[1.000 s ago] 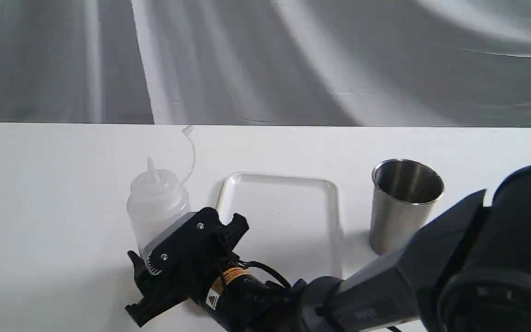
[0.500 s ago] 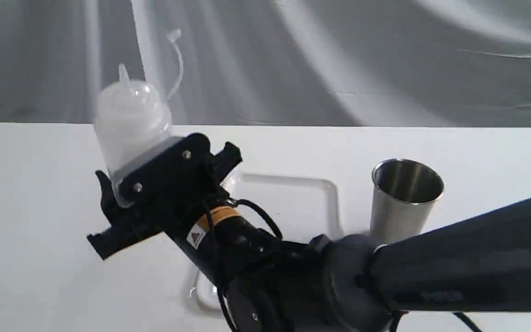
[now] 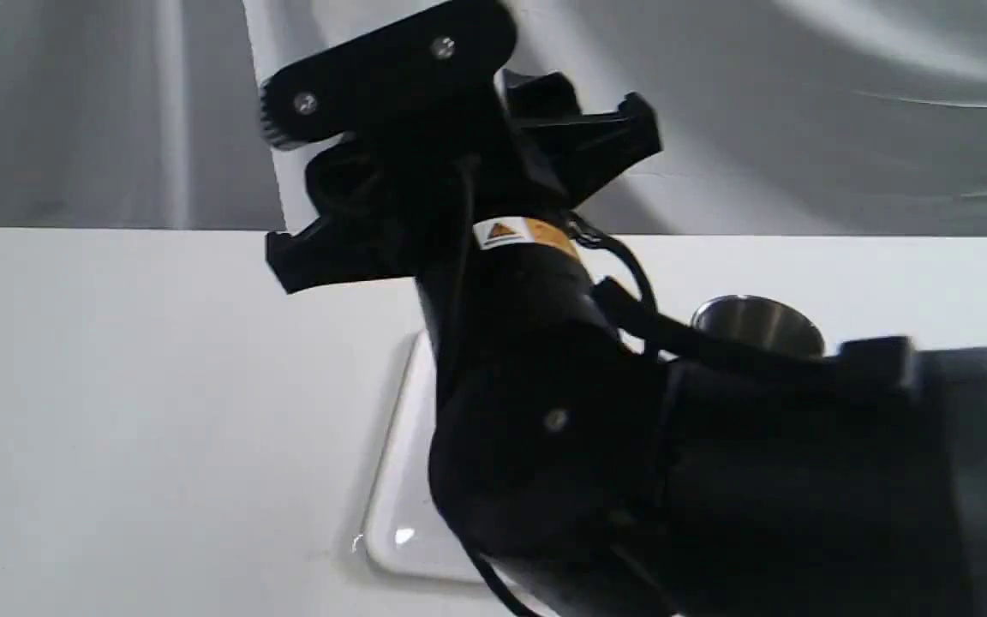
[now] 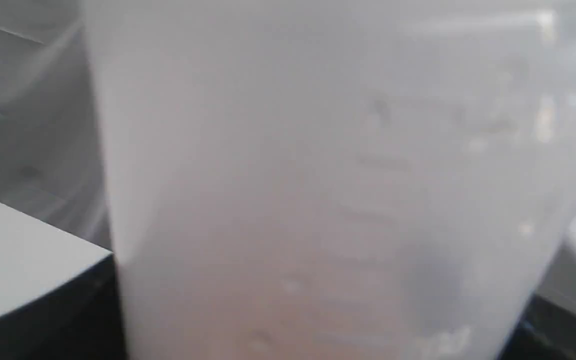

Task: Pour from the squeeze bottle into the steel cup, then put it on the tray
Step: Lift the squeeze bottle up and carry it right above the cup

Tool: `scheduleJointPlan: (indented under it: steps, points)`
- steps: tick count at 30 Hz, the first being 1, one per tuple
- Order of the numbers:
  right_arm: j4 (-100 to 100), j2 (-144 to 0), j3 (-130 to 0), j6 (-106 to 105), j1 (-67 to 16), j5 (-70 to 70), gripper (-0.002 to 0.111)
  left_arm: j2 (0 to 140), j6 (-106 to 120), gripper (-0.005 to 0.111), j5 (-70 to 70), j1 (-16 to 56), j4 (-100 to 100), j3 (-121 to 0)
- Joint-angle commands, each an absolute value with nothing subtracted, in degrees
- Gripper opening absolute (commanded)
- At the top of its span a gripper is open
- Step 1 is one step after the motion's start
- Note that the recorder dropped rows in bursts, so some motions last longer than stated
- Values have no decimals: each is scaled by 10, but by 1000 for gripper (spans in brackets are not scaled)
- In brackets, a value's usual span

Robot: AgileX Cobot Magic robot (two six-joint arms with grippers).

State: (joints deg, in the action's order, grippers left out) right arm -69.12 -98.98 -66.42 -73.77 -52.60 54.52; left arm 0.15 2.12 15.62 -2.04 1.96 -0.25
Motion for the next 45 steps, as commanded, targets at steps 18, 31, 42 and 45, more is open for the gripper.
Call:
scheduleJointPlan:
  steps: [18,31,42,45]
  points:
    - [-845,-799,-667,-963,-539,658,0,0,20,8,152,-17,19,0]
    - [-774,-690,-667,-1060,-539,337,0,0,20,8,152,-17,19,0]
    - [-622,-678,-615,-829,-474,278,0,0,18,8,152,-17,19,0]
    - [-515,-674,-603,-696,-442,223,0,0,20,8,152,-17,19,0]
